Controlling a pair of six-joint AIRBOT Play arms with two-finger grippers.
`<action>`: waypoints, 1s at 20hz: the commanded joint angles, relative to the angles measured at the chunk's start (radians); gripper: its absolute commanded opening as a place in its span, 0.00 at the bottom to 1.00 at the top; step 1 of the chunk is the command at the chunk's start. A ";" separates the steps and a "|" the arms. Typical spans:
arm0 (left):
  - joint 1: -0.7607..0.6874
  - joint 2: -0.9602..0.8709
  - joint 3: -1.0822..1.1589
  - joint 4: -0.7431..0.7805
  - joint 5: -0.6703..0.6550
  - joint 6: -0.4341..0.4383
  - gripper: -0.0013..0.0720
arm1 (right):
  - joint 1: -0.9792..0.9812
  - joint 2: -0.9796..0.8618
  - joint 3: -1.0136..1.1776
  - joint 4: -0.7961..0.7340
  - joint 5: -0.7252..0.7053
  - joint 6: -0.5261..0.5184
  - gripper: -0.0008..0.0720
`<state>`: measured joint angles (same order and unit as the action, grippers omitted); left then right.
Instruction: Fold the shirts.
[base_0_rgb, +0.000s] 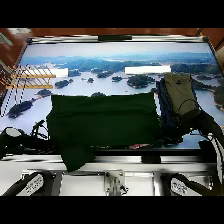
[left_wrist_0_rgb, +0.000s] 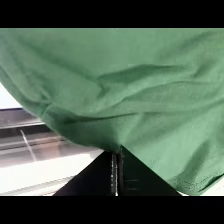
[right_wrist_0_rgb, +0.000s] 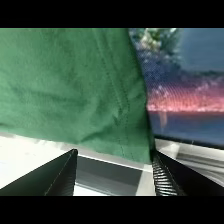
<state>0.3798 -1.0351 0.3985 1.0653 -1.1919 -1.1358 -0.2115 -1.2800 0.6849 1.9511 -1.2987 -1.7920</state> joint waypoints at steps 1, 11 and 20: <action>0.000 0.002 0.029 -0.013 0.016 0.003 0.08 | 0.054 -0.001 -0.005 -0.080 0.050 0.063 0.82; 0.000 0.002 0.069 -0.080 0.035 0.055 0.08 | 0.076 0.004 0.030 -0.010 0.053 0.035 0.10; 0.000 -0.104 0.446 -0.111 -0.006 0.126 0.08 | 0.128 -0.003 0.301 0.006 0.303 0.029 0.10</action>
<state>0.3794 -1.0798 0.7338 0.9604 -1.1957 -1.0039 -0.1051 -1.2648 0.9230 1.9537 -1.1149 -1.7660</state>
